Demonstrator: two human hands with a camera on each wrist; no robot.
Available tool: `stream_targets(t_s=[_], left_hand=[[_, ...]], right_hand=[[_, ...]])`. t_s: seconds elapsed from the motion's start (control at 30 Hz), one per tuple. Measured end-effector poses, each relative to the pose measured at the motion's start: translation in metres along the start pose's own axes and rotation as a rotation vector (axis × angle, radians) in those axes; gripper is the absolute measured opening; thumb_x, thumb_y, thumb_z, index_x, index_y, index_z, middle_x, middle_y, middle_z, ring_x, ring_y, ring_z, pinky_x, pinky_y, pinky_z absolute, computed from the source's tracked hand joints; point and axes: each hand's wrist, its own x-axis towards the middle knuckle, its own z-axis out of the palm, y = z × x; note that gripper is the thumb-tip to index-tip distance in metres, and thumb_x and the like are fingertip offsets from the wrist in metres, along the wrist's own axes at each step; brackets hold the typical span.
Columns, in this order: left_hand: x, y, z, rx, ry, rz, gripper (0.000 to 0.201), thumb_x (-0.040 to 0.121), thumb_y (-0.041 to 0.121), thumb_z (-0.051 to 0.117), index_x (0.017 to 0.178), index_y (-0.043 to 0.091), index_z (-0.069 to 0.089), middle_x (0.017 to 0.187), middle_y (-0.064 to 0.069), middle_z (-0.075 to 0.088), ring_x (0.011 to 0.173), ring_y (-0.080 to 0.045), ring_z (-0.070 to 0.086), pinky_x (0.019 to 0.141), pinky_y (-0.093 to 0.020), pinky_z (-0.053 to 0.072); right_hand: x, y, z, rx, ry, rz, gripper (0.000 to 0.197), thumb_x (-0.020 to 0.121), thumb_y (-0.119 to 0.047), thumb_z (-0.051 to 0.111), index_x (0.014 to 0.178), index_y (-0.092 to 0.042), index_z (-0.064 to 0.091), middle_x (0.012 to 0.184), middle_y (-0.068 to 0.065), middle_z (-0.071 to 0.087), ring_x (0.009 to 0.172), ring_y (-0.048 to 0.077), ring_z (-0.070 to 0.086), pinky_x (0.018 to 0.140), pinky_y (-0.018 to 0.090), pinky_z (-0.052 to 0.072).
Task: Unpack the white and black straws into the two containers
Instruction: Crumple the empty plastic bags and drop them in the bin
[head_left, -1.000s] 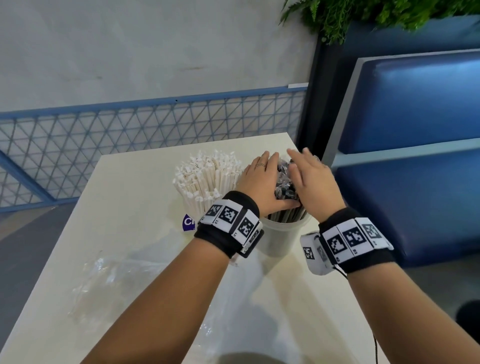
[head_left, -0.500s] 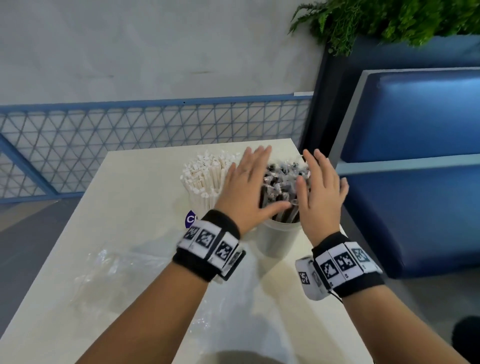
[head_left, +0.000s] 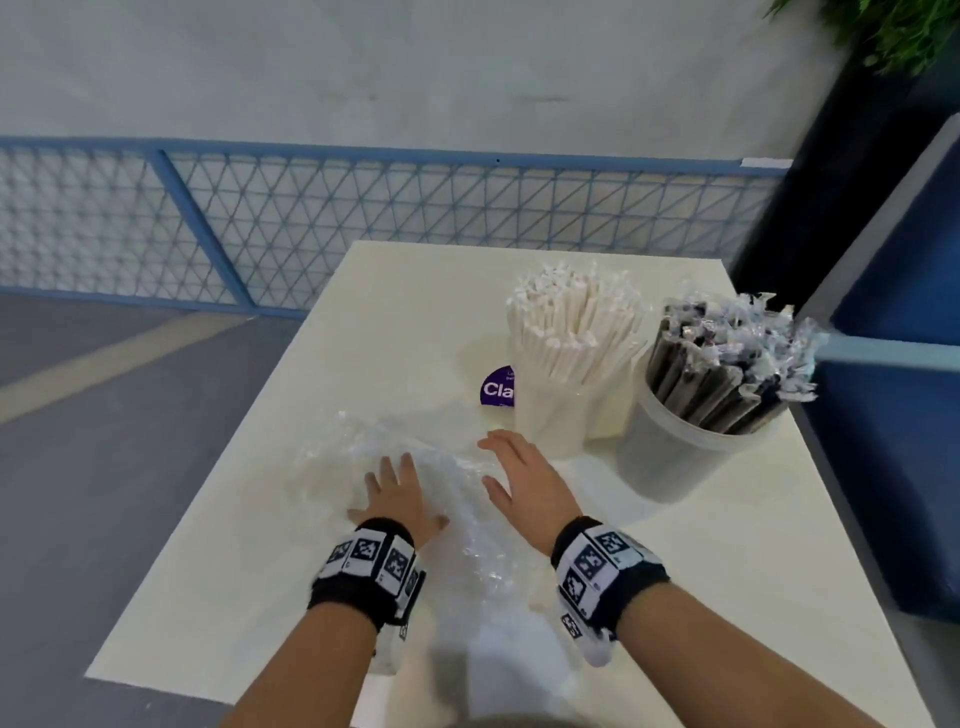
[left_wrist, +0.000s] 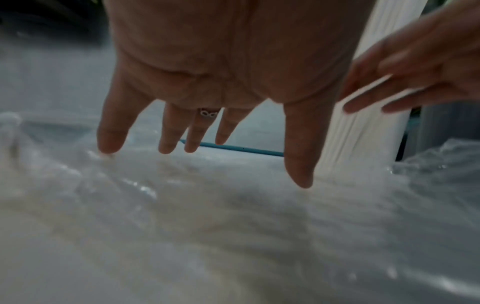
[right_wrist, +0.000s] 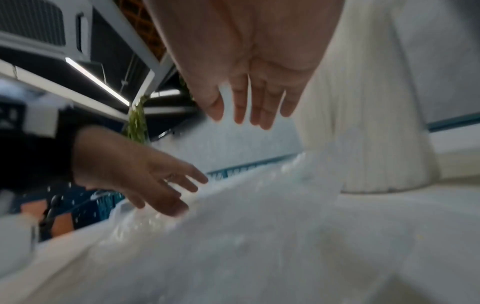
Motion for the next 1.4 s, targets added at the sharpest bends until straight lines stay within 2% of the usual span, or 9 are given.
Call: stream_targets(t_s=[0.17, 0.37, 0.5, 0.7, 0.83, 1.0, 1.2, 1.33, 1.4], left_hand=[[0.003, -0.019, 0.016, 0.106, -0.070, 0.132, 0.095, 0.088, 0.048, 0.053, 0.147, 0.017, -0.016, 0.158, -0.004, -0.016, 0.147, -0.025, -0.006, 0.113, -0.060, 0.017], [0.003, -0.041, 0.020, 0.072, 0.100, 0.086, 0.101, 0.087, 0.053, 0.049, 0.143, 0.010, -0.023, 0.156, -0.006, -0.022, 0.144, -0.027, -0.019, 0.114, -0.057, 0.004], [-0.001, -0.055, 0.009, -0.431, 0.391, -0.139, 0.118, 0.078, 0.044, 0.067, 0.142, 0.008, -0.025, 0.154, -0.013, -0.023, 0.144, -0.035, -0.014, 0.114, -0.054, 0.018], [0.017, -0.058, -0.006, -1.068, 0.216, -0.228, 0.115, 0.075, 0.013, 0.075, 0.144, 0.005, -0.016, 0.152, -0.022, 0.017, 0.135, -0.031, 0.033, 0.115, -0.039, 0.025], [0.021, -0.062, -0.005, -1.217, 0.222, 0.026, 0.070, 0.079, 0.012, 0.071, 0.138, 0.008, 0.033, 0.105, -0.006, 0.064, 0.083, -0.018, 0.057, 0.074, -0.029, 0.048], [0.013, -0.062, -0.017, -1.279, 0.241, 0.303, 0.017, 0.086, 0.004, 0.060, 0.098, 0.016, 0.060, 0.065, 0.007, 0.073, 0.071, -0.016, 0.061, 0.059, -0.020, 0.049], [0.004, -0.066, -0.035, -1.344, 0.170, 0.492, 0.009, 0.087, 0.011, 0.060, 0.091, 0.019, 0.062, 0.073, 0.001, 0.074, 0.064, -0.012, 0.062, 0.056, -0.021, 0.051], [0.006, -0.074, -0.050, -1.044, -0.024, 0.614, 0.071, 0.051, 0.059, 0.078, 0.110, 0.027, 0.054, 0.088, 0.007, 0.075, 0.061, -0.005, 0.061, 0.055, -0.018, 0.050], [0.007, -0.077, -0.052, -1.020, -0.060, 0.614, 0.066, 0.057, 0.053, 0.079, 0.113, 0.027, 0.054, 0.083, 0.004, 0.075, 0.052, -0.007, 0.055, 0.052, -0.019, 0.048]], right_hand=[[0.014, -0.001, 0.038, -0.262, -0.379, 0.187, 0.064, 0.096, -0.035, 0.042, 0.148, -0.016, 0.010, 0.154, 0.005, 0.022, 0.138, 0.024, 0.025, 0.113, 0.041, 0.020], [0.014, 0.003, 0.048, -0.108, -0.351, 0.344, 0.058, 0.085, -0.023, 0.063, 0.135, -0.015, 0.034, 0.136, 0.007, 0.037, 0.122, 0.025, 0.039, 0.102, 0.036, 0.039], [0.015, 0.004, 0.045, -0.096, -0.300, 0.382, 0.040, 0.085, -0.018, 0.062, 0.122, -0.013, 0.046, 0.129, 0.007, 0.037, 0.117, 0.026, 0.037, 0.100, 0.027, 0.034], [0.007, 0.010, 0.047, 0.047, -0.220, 0.419, 0.013, 0.090, -0.012, 0.052, 0.086, -0.015, 0.040, 0.084, 0.002, 0.051, 0.082, 0.022, 0.047, 0.074, 0.030, 0.040], [0.000, 0.011, 0.046, 0.223, -0.093, 0.456, 0.019, 0.091, -0.014, 0.052, 0.082, -0.015, 0.035, 0.070, -0.005, 0.043, 0.073, 0.021, 0.045, 0.067, 0.026, 0.038], [0.004, 0.002, 0.032, 0.514, 0.065, 0.474, 0.049, 0.084, -0.031, 0.065, 0.124, -0.016, 0.041, 0.115, -0.006, 0.044, 0.106, 0.011, 0.044, 0.089, 0.021, 0.034], [0.022, -0.011, 0.000, 0.761, -0.138, 0.345, 0.033, 0.088, -0.024, 0.060, 0.119, -0.019, 0.050, 0.107, 0.007, 0.066, 0.092, 0.015, 0.065, 0.086, 0.035, 0.051], [0.026, -0.016, -0.007, 0.935, -0.106, 0.350, 0.013, 0.089, -0.014, 0.058, 0.100, -0.019, 0.056, 0.091, 0.008, 0.061, 0.084, 0.017, 0.066, 0.078, 0.032, 0.055], [0.026, -0.018, -0.008, 0.993, -0.109, 0.381, 0.014, 0.089, -0.013, 0.058, 0.101, -0.020, 0.057, 0.094, 0.006, 0.059, 0.087, 0.017, 0.061, 0.079, 0.031, 0.054]])
